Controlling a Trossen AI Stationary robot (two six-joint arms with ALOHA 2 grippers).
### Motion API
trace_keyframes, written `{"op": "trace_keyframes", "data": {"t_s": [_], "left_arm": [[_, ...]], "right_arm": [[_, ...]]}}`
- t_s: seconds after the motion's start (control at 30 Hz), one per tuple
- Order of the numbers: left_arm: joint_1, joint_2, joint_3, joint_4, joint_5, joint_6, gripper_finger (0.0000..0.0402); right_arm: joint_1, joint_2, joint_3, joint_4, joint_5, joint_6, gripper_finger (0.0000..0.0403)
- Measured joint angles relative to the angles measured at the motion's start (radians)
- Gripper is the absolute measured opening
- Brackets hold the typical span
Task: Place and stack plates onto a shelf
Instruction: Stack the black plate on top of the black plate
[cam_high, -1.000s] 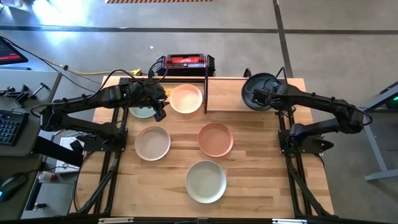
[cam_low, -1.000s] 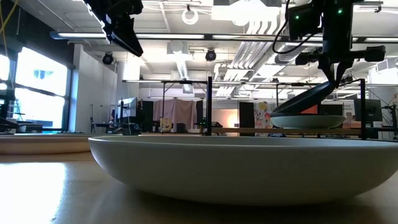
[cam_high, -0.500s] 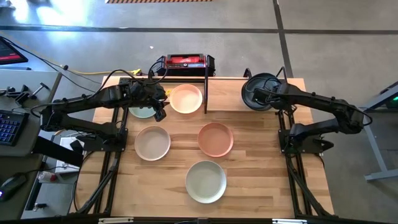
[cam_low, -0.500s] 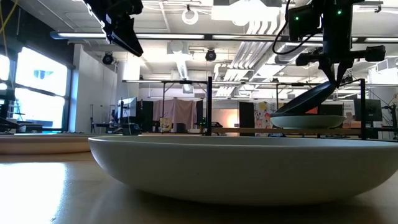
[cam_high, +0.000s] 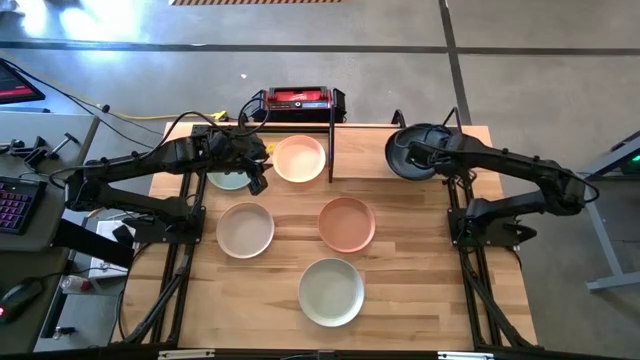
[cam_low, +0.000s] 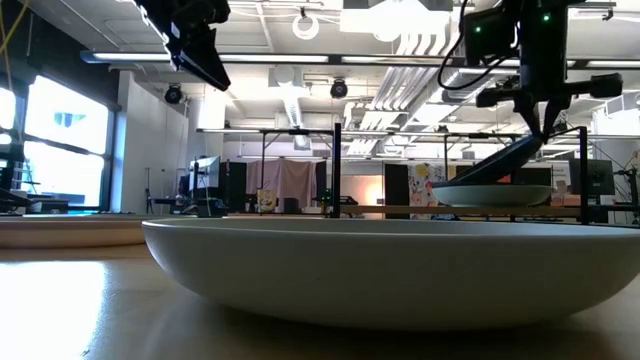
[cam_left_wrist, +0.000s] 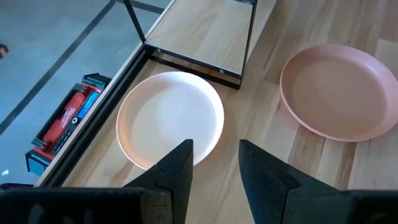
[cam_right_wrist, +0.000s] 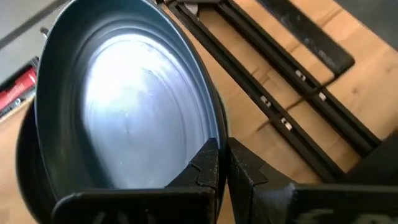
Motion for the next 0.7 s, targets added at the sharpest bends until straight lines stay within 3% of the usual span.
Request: {"op": "trace_keyframes", "data": {"t_s": [0.7], "left_arm": [[0.000,0.000,0.000,0.000,0.000,0.002,0.0120]], "right_arm": [[0.000,-0.002,0.000,0.034,0.020,0.024,0.0001]]}}
